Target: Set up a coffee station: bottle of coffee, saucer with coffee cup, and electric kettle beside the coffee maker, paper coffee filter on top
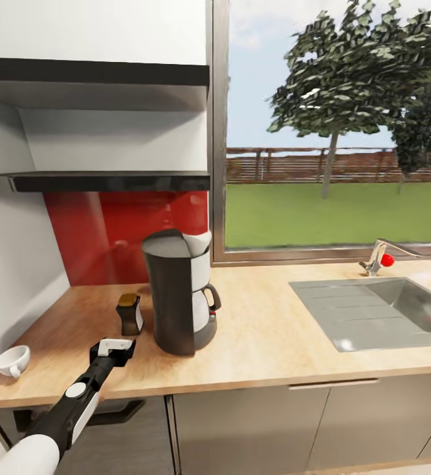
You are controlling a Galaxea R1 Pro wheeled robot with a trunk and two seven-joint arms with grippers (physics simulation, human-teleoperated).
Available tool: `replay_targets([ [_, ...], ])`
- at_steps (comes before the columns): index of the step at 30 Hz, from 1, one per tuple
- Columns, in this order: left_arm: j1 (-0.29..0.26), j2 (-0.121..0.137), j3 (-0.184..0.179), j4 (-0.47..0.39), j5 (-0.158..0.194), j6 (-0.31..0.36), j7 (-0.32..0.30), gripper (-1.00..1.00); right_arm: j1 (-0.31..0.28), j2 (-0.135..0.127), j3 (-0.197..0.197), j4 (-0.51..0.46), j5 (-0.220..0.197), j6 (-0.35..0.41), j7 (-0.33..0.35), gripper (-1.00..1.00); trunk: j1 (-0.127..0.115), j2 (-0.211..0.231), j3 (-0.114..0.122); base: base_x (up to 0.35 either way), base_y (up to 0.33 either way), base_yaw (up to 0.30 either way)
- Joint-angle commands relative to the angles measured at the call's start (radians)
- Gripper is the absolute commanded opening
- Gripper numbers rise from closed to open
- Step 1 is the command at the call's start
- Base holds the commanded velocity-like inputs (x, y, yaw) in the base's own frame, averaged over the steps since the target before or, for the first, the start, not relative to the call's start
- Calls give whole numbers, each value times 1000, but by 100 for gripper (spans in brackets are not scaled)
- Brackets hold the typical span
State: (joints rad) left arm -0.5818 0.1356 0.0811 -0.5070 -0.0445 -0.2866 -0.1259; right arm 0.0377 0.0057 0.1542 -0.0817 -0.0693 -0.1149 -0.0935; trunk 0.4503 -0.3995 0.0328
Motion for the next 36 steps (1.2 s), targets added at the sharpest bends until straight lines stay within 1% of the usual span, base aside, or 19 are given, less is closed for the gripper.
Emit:
replay_targets([
  [1, 0, -1, 8, 0, -5, -3, -9, 100, 1, 0, 8, -1, -7, -1, -4, 100, 0, -1, 0, -333, 0, 0],
  [4, 6, -2, 9, 2, -1, -3, -9, 100, 1, 1, 9, -2, -7, -2, -5, 100, 0, -1, 0, -336, 0, 0],
  [6, 20, -3, 10, -5, 2, -6, -9, 100, 1, 2, 9, -3, -8, -2, -5, 100, 0, -1, 0, -337, 0, 0],
  [8, 32, -5, 11, -13, 3, -20, -9, 100, 1, 2, 8, -4, -8, -2, -5, 100, 0, -1, 0, -321, 0, 0],
  [9, 41, -6, 11, -18, 3, -38, -9, 100, 1, 3, 8, -5, -9, -2, -5, 100, 0, -1, 0, -226, 0, 0],
  [12, 78, -9, 11, -25, 5, -105, -9, 100, 1, 4, 7, -8, -9, -3, -5, 100, 0, -1, 0, -104, 0, 0],
  [13, 100, -9, 12, -25, 7, -140, -9, 100, 1, 5, 7, -10, -9, -4, -5, 100, 0, -1, 0, -38, 0, 0],
  [14, 176, -11, 12, -20, 10, -271, -9, 100, 1, 5, 7, -11, -10, -6, -5, 100, 0, -1, 0, -10, 0, 0],
  [15, 187, -11, 12, -19, 11, -289, -8, 100, 1, 5, 7, -12, -10, -6, -5, 100, 0, -1, 0, -8, 0, 0],
  [17, 231, -11, 13, -15, 12, -353, -6, 100, 1, 5, 7, -12, -10, -6, -5, 100, 0, -1, 0, -4, 0, 0],
  [19, 266, -11, 14, -13, 15, -396, -5, 100, 1, 5, 7, -13, -10, -6, -5, 100, 0, -1, 0, -2, 0, 0],
  [21, 300, -11, 15, -12, 26, -437, -4, 100, 1, 5, 7, -13, -10, -6, -5, 100, 0, -1, 0, -1, 0, 0],
  [23, 343, -11, 15, -11, 48, -482, -4, 100, 1, 6, 7, -15, -10, -7, -5, 100, 0, -1, 0, 0, 0, 0],
  [25, 394, -11, 15, -10, 62, -505, -5, 100, 1, 5, 7, -30, -10, -7, -5, 100, 0, -1, 0, 0, 0, 0],
  [27, 445, -11, 15, -10, 68, -514, -6, 100, 1, 6, 7, -51, -10, -8, -4, 100, 0, -1, 0, 0, 0, 0],
  [30, 515, -9, 16, -3, 72, -520, -6, 100, 1, 6, 7, -74, -11, -8, -5, 100, 0, -1, 0, 0, 0, 0],
  [32, 546, -9, 16, 17, 69, -520, -7, 100, 1, 7, 7, -87, -12, -8, -5, 100, 0, -1, 0, 0, 0, 0],
  [35, 565, -8, 13, 85, 60, -517, -6, 100, 1, 11, 7, -94, -12, -8, -4, 100, 0, -1, 0, 0, 0, 0],
  [36, 569, -6, 10, 160, 50, -515, -6, 100, 1, 14, 7, -95, -12, -8, -4, 100, 0, -1, 0, 0, 0, 0],
])
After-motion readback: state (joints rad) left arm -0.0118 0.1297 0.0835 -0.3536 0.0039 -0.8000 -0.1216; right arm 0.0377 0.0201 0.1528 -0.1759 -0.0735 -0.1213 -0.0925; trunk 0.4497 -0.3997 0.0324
